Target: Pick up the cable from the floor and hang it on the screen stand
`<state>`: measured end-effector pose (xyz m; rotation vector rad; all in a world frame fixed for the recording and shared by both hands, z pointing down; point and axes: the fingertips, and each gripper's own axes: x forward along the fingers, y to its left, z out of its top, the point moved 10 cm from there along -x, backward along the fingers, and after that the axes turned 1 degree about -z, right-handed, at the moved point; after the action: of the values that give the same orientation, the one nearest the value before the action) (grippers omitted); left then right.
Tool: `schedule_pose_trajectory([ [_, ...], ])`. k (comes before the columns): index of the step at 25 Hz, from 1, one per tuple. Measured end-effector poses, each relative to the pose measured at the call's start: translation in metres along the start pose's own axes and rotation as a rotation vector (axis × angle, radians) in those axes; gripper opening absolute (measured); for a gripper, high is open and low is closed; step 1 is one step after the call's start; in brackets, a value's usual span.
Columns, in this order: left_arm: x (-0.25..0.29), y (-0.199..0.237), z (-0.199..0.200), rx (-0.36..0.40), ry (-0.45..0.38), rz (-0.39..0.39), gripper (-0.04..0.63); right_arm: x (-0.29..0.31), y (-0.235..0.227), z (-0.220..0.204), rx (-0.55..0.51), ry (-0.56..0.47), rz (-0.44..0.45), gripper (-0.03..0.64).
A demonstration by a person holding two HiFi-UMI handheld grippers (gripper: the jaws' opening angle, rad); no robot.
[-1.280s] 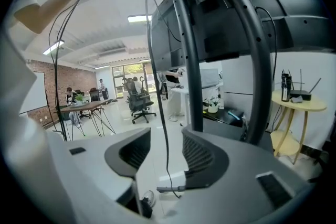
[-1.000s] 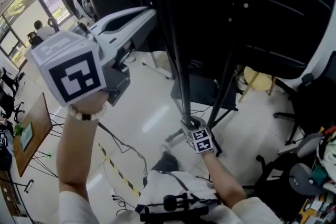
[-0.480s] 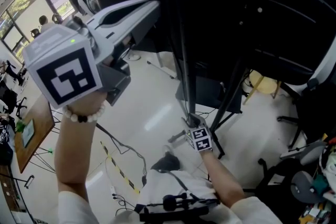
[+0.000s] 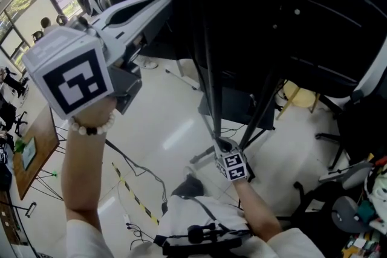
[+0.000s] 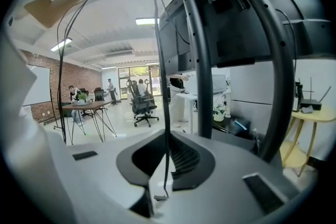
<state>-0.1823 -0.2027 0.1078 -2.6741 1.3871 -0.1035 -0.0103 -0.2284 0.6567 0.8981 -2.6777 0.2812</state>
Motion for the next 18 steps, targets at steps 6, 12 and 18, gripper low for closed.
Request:
schedule_pose_trajectory([
  [6, -0.03, 0.046, -0.029, -0.019, 0.052, 0.218, 0.014, -0.082, -0.04, 0.011, 0.035, -0.049, -0.051, 0.028],
  [12, -0.034, 0.031, -0.088, -0.033, 0.138, 0.287, 0.014, -0.16, -0.075, 0.059, -0.019, -0.055, -0.12, 0.028],
  [18, -0.014, -0.016, -0.118, -0.025, 0.202, 0.224, 0.014, -0.21, -0.105, 0.126, -0.097, -0.137, -0.192, 0.028],
])
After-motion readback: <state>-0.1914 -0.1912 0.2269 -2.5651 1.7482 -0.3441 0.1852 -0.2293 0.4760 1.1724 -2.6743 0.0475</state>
